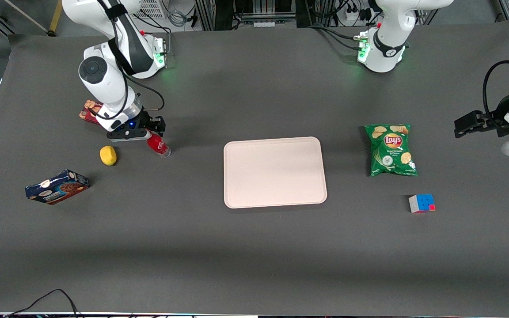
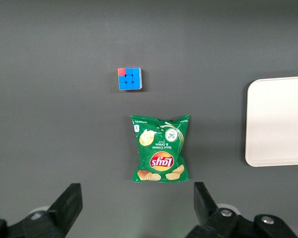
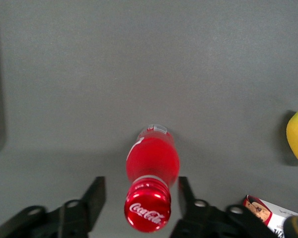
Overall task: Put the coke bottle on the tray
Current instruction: 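Lower the right gripper and close it around the bottle's body, then lift the bottle and carry it onto the white tray, standing it upright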
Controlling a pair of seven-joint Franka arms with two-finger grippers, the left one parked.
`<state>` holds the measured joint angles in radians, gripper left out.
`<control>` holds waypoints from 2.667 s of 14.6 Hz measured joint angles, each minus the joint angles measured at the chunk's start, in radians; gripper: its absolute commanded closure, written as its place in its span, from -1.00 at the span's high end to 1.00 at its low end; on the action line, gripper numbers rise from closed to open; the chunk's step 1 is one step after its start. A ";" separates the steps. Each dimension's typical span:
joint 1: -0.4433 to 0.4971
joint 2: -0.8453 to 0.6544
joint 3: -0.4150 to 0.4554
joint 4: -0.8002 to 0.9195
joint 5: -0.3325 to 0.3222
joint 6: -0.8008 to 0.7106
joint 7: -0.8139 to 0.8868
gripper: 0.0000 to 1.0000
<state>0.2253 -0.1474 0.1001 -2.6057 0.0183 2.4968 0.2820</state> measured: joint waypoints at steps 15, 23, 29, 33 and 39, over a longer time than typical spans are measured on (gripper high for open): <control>-0.002 -0.106 -0.004 0.319 -0.001 -0.457 0.000 -1.00; 0.005 0.032 0.021 0.692 0.000 -0.652 0.004 -1.00; 0.039 0.314 0.164 1.027 -0.007 -0.690 0.292 -1.00; 0.150 0.538 0.189 1.205 -0.093 -0.689 0.508 -1.00; 0.207 0.764 0.197 1.253 -0.180 -0.552 0.615 -1.00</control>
<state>0.4321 0.6162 0.2974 -1.3525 -0.1618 1.9453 0.8974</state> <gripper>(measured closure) 0.652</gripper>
